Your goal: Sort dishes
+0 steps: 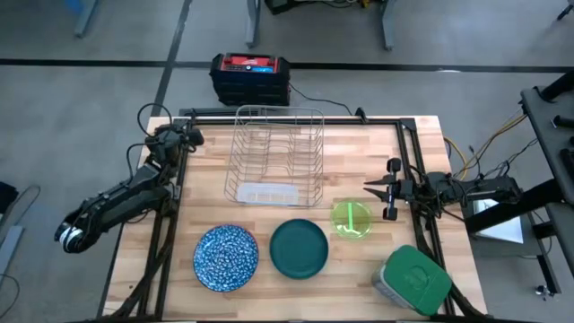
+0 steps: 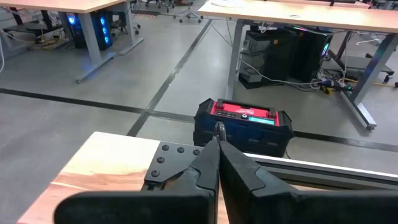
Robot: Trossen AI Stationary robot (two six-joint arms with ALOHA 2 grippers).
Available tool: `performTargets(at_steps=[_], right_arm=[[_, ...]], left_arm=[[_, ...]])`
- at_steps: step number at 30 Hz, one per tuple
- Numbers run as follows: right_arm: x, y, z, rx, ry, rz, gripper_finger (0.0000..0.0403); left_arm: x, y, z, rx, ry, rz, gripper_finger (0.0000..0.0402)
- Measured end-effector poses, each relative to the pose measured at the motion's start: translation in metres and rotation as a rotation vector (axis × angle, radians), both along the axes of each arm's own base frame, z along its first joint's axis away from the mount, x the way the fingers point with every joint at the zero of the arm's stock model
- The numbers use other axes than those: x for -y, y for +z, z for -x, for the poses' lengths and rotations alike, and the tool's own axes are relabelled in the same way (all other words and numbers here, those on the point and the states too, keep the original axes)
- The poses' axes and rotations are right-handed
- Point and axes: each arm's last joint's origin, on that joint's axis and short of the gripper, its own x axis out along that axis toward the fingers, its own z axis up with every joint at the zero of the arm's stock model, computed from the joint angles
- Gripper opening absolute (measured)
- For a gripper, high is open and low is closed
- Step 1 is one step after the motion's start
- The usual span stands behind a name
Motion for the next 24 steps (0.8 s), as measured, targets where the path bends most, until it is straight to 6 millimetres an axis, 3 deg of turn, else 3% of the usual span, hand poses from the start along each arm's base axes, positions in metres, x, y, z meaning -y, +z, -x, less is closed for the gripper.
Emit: performTargets(at_steps=[7, 24], right_arm=[[0.0000, 0.0000, 0.0000, 0.000, 0.000, 0.000, 0.0044], [0.0000, 0.0001, 0.0000, 0.000, 0.000, 0.000, 0.0069]], left_arm=[[0.0000, 0.0000, 0.0000, 0.000, 0.000, 0.000, 0.0000], [0.0000, 0.0000, 0.0000, 0.000, 0.000, 0.000, 0.0000]])
